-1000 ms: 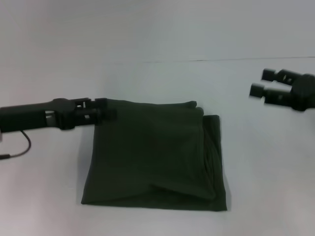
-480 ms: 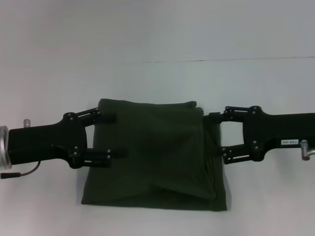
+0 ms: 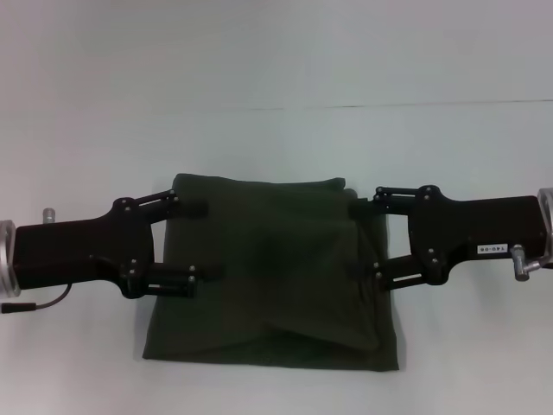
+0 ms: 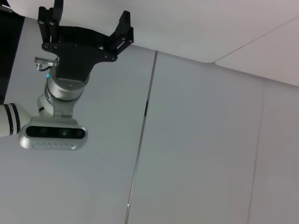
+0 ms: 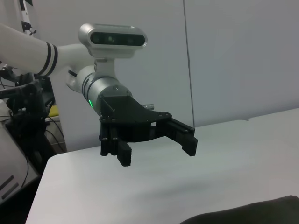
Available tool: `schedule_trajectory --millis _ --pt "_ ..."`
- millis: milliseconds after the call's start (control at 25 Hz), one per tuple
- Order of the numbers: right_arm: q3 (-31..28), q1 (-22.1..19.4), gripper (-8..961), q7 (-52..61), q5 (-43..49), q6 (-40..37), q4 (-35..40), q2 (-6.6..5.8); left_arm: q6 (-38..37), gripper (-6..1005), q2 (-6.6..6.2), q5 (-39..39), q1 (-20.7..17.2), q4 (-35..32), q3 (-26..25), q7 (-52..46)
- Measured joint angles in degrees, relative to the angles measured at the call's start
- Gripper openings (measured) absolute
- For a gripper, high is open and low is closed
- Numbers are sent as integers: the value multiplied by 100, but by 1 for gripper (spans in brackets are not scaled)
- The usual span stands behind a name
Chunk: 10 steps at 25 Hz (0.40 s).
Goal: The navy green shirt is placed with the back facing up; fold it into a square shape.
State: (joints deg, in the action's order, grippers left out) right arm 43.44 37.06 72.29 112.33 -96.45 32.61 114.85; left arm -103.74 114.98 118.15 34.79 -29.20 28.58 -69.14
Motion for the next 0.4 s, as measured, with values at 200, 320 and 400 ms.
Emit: schedule_trajectory --millis 200,320,400 --pt "-3 28 912 23 -16 0 -15 25 -25 955 0 0 -1 -8 2 -12" --pt "-39 50 912 37 -43 7 -90 58 -53 956 4 0 -6 -8 -15 -98" --pt "-36 91 912 77 -39 51 -174 61 -69 956 5 0 -17 -15 -39 -159"
